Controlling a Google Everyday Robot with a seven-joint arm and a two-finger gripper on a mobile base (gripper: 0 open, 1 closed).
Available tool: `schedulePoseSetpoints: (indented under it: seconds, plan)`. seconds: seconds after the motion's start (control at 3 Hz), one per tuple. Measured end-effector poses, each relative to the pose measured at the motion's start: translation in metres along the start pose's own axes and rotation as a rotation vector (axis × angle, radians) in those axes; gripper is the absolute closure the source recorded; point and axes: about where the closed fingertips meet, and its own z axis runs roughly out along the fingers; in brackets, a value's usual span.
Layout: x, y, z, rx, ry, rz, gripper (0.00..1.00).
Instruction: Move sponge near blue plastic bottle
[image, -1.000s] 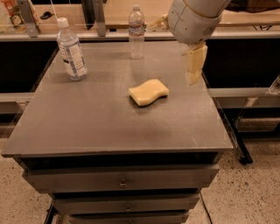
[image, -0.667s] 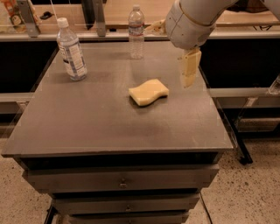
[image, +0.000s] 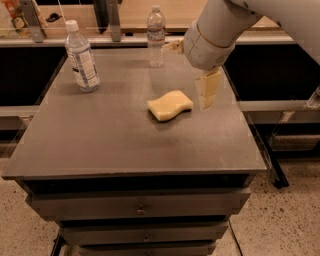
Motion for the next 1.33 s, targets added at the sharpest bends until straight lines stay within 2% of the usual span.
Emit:
schedulePoseSetpoints:
  seconds: [0.67, 1.33]
  plan:
    - [-0.012, -0.014, 0.019, -0.052, 0.01, -0.042, 0.0]
    - [-0.008, -0.025, 0.041, -0.135, 0.046, -0.05, 0.0]
